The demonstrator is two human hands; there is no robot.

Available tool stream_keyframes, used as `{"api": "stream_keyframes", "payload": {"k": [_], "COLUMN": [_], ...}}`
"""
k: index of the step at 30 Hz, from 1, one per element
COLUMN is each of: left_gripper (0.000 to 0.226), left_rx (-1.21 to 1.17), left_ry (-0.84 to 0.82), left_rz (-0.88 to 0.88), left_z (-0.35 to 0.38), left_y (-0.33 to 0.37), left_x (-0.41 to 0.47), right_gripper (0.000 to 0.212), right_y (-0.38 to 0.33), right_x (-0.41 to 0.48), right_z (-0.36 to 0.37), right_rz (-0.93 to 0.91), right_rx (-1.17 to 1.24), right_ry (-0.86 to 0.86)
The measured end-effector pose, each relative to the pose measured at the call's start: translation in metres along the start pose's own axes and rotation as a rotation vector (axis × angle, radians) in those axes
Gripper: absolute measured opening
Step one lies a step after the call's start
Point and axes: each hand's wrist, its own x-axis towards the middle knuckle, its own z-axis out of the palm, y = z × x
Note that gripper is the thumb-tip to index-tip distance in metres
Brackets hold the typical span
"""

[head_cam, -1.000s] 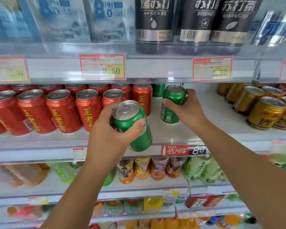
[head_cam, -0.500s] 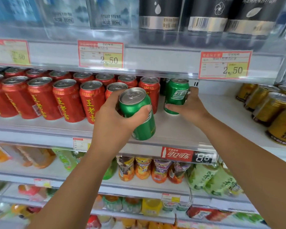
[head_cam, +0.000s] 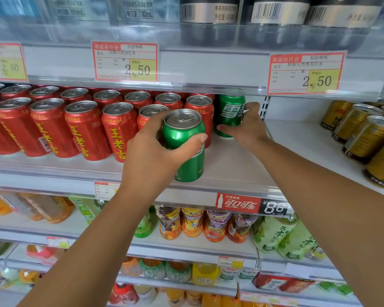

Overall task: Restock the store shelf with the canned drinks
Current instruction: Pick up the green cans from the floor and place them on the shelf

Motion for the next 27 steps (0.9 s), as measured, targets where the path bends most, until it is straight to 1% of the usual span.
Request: {"api": "stream_keyframes", "payload": {"k": [3, 6, 8, 10, 11, 12, 13, 15, 16, 18, 20, 22, 24, 25, 27], "left_gripper": [0.07, 0.073, 0.074, 0.074, 0.072, 0.069, 0.065, 0.063, 0.064, 0.066, 0.073, 0.083, 0.084, 0.078, 0.058], "left_rx": [0.011, 0.015, 0.001, -0.006, -0.005, -0.009, -0.017, -0.034, -0.03, 0.003, 0.008, 0.001, 0.102, 0.205, 0.469], "left_ry": [0.006, 0.019, 0.023, 0.018, 0.014, 0.012, 0.013, 0.025, 0.035, 0.022, -0.052, -0.151, -0.222, -0.233, -0.187], "left_rz": [-0.01, -0.026, -0.045, -0.062, -0.065, -0.068, -0.068, -0.07, -0.07, -0.061, -0.042, -0.024, 0.017, 0.062, 0.206], "left_z": [0.003, 0.005, 0.007, 0.009, 0.011, 0.015, 0.02, 0.034, 0.041, 0.054, 0.06, 0.056, 0.045, 0.04, 0.03], "left_y": [0.0, -0.001, -0.001, 0.0, 0.002, 0.004, 0.007, 0.012, 0.013, 0.016, 0.014, 0.005, -0.013, -0.025, -0.047], "left_x": [0.0, -0.001, 0.0, 0.001, 0.001, 0.002, 0.003, 0.004, 0.004, 0.005, 0.007, 0.008, 0.006, 0.002, -0.007], "right_gripper": [0.081, 0.089, 0.092, 0.078, 0.07, 0.067, 0.069, 0.079, 0.082, 0.078, 0.072, 0.07, 0.068, 0.069, 0.077], "right_y": [0.002, -0.002, -0.008, -0.018, -0.023, -0.029, -0.035, -0.043, -0.044, -0.042, -0.037, -0.031, -0.026, -0.024, -0.023], "right_x": [0.006, 0.005, -0.009, -0.037, -0.054, -0.072, -0.089, -0.112, -0.117, -0.117, -0.113, -0.108, -0.102, -0.098, -0.09], "right_z": [0.004, 0.001, -0.01, -0.024, -0.031, -0.038, -0.042, -0.043, -0.041, -0.036, -0.035, -0.038, -0.042, -0.043, -0.043], "right_rz": [0.003, 0.055, 0.087, 0.043, -0.006, -0.067, -0.116, -0.17, -0.181, -0.191, -0.173, -0.135, -0.09, -0.067, -0.044], "right_rx": [0.033, 0.057, 0.085, 0.149, 0.179, 0.195, 0.196, 0.179, 0.177, 0.188, 0.184, 0.176, 0.176, 0.172, 0.146], "right_ry": [0.011, -0.084, -0.101, -0.054, -0.068, -0.128, -0.234, -0.42, -0.447, -0.383, -0.305, -0.282, -0.284, -0.286, -0.297]}}
